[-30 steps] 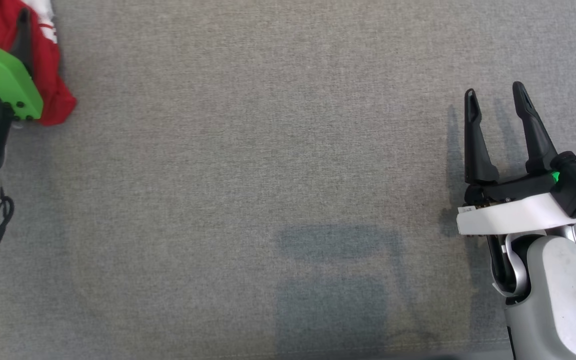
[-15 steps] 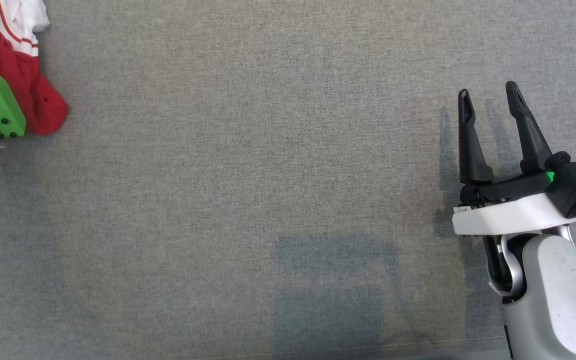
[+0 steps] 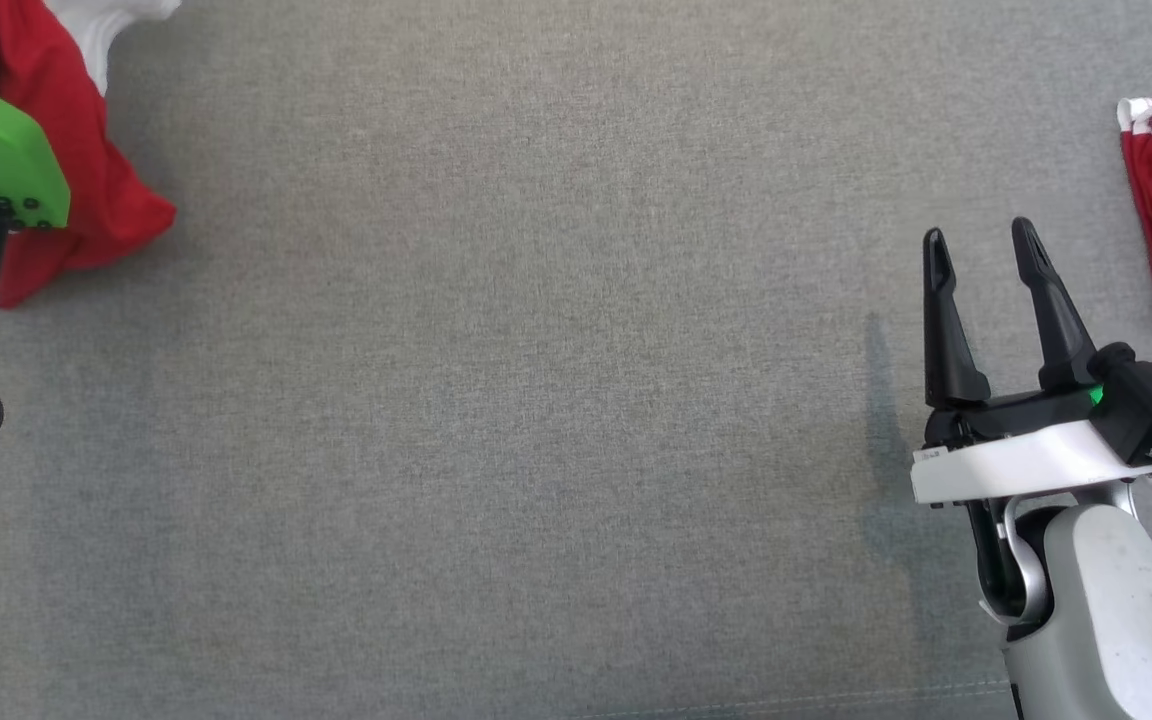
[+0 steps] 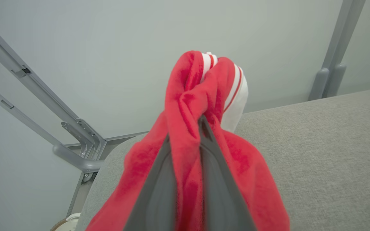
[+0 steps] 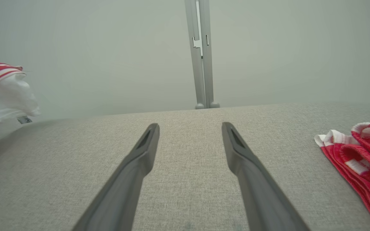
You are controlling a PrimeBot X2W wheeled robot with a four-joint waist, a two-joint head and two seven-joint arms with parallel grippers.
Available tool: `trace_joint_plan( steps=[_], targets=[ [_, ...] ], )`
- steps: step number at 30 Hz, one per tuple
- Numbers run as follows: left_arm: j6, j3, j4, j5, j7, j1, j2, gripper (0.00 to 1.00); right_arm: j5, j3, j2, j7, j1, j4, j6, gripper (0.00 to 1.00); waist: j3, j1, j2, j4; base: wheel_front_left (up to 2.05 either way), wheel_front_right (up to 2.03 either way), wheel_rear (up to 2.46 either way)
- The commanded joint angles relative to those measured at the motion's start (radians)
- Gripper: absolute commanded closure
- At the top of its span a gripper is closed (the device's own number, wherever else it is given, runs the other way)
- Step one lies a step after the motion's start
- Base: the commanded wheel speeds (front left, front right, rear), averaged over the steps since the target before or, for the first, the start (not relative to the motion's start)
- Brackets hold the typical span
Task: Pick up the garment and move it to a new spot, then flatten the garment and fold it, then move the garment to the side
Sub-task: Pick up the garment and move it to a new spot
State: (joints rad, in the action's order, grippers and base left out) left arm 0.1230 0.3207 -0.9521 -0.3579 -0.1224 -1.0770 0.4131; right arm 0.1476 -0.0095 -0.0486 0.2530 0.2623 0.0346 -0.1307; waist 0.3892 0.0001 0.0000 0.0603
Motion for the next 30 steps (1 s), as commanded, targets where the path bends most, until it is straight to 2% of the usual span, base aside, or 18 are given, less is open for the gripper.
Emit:
trace_joint_plan(
  steps=[1, 7, 15, 23, 30],
  targets=[
    [0.000, 0.003, 0.007, 0.006, -0.008, -0.015, 0.000, 1.00, 0.005, -0.004, -0.003, 0.007, -0.015, 0.003, 0.000, 0.00, -0.075, -0.0001, 0.0000, -0.010, 0.00, 0.00, 0.00],
    [0.007, 0.073, 0.081, 0.000, -0.035, 0.010, -0.022, 1.00, 0.018, -0.021, -0.003, 0.011, -0.059, 0.020, 0.000, 0.00, -0.169, -0.0001, 0.0000, -0.026, 0.00, 0.00, 0.00],
    [0.008, 0.228, 0.270, -0.072, -0.014, 0.087, -0.069, 1.00, 0.027, -0.043, -0.003, 0.012, -0.110, 0.018, 0.000, 0.00, -0.242, -0.0001, 0.0000, -0.053, 0.00, 0.00, 0.00],
    [0.008, 0.356, 0.483, -0.139, -0.001, 0.180, -0.143, 1.00, 0.034, -0.055, -0.003, 0.012, -0.136, 0.006, 0.000, 0.00, -0.257, -0.0001, 0.0000, -0.095, 0.00, 0.00, 0.00],
    [0.007, 0.414, 0.658, -0.152, 0.058, 0.202, -0.159, 1.00, 0.037, -0.058, -0.003, 0.012, -0.137, -0.003, 0.000, 0.00, -0.244, -0.0001, 0.0000, -0.131, 0.00, 0.00, 0.00]
  ],
)
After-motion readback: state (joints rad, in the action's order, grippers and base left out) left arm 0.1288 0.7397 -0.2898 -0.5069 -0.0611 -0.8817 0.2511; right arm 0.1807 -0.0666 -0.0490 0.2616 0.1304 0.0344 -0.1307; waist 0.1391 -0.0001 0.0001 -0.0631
